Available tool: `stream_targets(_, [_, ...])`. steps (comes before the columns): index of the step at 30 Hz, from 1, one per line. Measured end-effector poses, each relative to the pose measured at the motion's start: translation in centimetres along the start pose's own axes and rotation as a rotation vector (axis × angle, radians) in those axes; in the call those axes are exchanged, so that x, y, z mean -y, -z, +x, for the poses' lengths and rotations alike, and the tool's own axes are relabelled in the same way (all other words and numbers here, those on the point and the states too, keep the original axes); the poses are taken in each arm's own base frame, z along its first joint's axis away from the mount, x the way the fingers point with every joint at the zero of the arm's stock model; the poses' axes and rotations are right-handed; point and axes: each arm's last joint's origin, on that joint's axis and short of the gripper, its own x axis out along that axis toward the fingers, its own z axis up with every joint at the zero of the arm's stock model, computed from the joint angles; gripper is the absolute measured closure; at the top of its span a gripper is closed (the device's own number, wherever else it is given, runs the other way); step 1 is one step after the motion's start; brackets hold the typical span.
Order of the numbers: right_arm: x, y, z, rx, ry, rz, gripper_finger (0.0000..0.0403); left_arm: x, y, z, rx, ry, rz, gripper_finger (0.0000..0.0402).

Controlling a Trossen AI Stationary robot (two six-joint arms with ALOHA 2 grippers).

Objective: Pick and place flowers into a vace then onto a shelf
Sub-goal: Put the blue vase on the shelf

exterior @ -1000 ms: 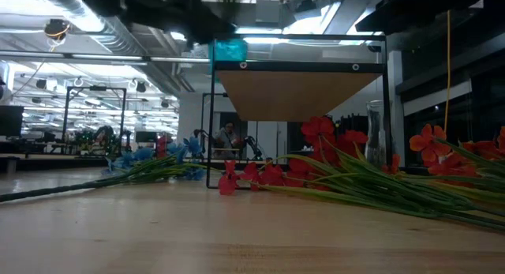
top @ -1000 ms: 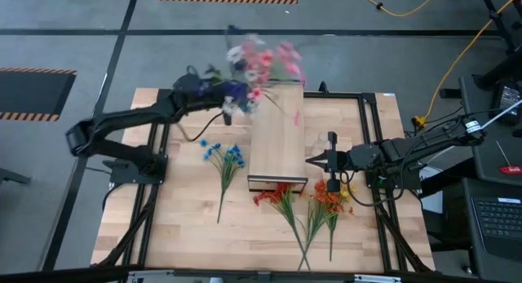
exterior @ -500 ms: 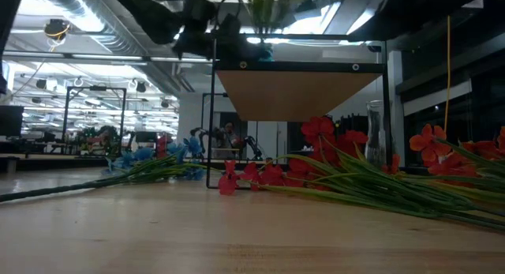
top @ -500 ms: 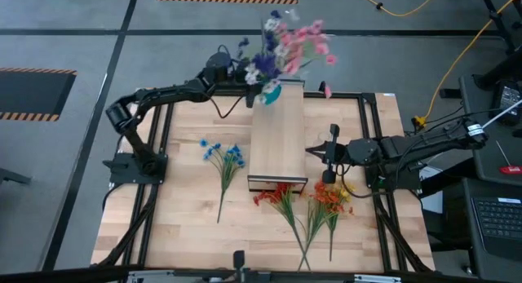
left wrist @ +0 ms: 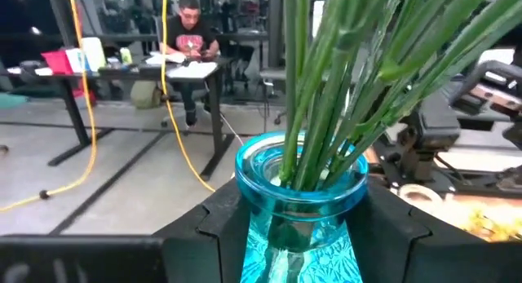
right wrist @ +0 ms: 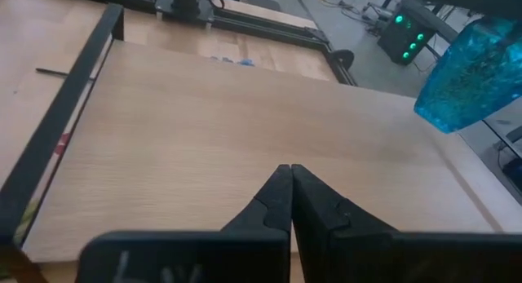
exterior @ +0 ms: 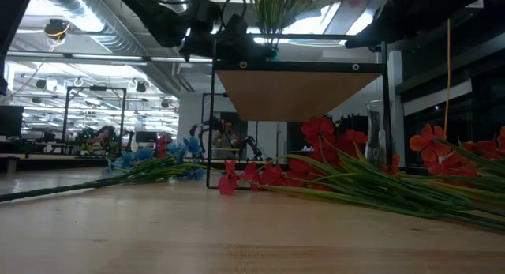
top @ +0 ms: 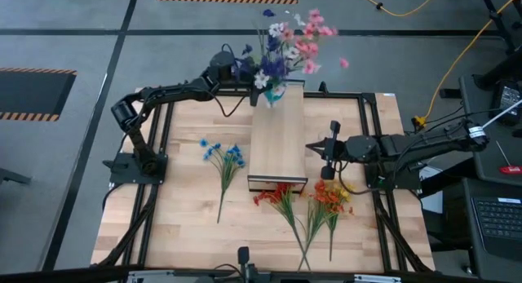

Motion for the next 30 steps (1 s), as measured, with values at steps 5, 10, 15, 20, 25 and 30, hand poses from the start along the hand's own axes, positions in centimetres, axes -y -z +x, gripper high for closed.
stream_targets(5, [0.3,0.1,0.1,-0.006,0.013,0.005,0.0395,0.0,0.0,0.0,0.001,-0.016,0.001,0.0241])
stream_targets(10, [0.5,0.1,0.2,-0.010,0.023,0.008,0.0395,0.0,-0.1,0.0,0.004,-0.015,0.003,0.0241])
stream_targets(15, [0.7,0.1,0.3,-0.014,0.035,0.009,0.0395,-0.2,0.6,0.3,-0.007,-0.015,-0.011,0.0241])
stream_targets(20, [1.0,0.2,0.4,-0.018,0.051,0.002,0.0395,-0.5,1.5,0.7,-0.026,-0.017,-0.033,0.0241])
stream_targets(25, [1.2,0.2,0.4,-0.021,0.057,0.004,0.0395,-0.6,1.1,0.7,0.018,-0.017,-0.034,0.0241])
stream_targets(30, [1.2,0.2,0.4,-0.021,0.057,0.000,0.0395,-0.5,1.2,0.8,0.014,-0.014,-0.029,0.0241])
